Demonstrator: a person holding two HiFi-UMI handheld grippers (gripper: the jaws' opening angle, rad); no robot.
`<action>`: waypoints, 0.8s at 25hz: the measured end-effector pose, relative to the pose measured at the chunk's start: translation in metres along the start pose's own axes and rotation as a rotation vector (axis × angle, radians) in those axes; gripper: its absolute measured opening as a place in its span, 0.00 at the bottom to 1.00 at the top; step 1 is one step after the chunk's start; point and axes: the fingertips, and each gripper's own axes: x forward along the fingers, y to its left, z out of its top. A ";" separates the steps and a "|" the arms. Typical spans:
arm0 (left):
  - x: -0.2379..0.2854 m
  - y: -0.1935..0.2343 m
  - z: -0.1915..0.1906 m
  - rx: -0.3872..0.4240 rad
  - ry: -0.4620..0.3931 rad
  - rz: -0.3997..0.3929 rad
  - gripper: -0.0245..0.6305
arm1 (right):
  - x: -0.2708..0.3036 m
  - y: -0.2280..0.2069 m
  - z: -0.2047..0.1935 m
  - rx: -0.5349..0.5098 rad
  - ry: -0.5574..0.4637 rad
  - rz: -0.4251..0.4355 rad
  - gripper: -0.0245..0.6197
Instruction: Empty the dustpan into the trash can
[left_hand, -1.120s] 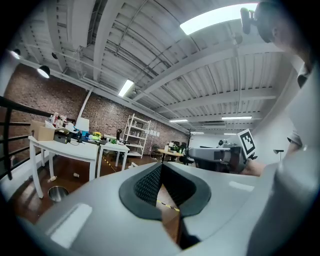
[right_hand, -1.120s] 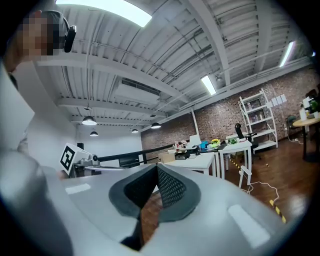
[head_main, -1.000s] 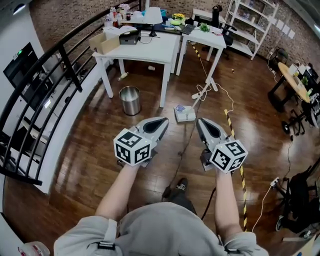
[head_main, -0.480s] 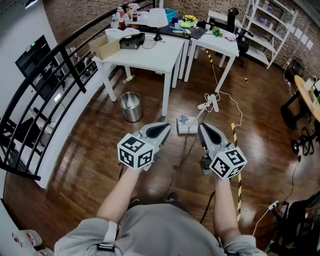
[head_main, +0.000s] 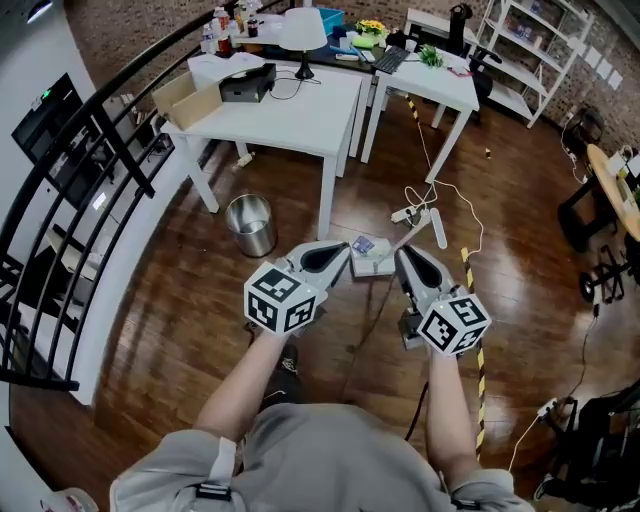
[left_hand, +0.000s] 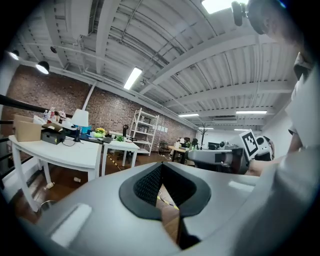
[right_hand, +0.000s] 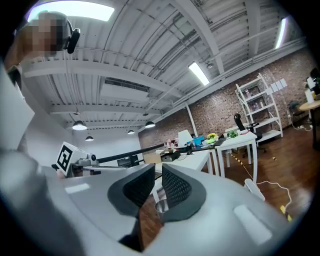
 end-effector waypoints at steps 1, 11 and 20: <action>0.006 0.010 -0.003 0.001 0.008 -0.022 0.04 | 0.011 -0.006 -0.001 0.000 0.003 -0.027 0.07; 0.069 0.101 0.003 -0.040 0.059 -0.190 0.04 | 0.079 -0.069 -0.012 0.022 0.010 -0.342 0.07; 0.159 0.118 -0.035 -0.039 0.129 -0.264 0.04 | 0.082 -0.181 -0.078 0.161 0.073 -0.530 0.10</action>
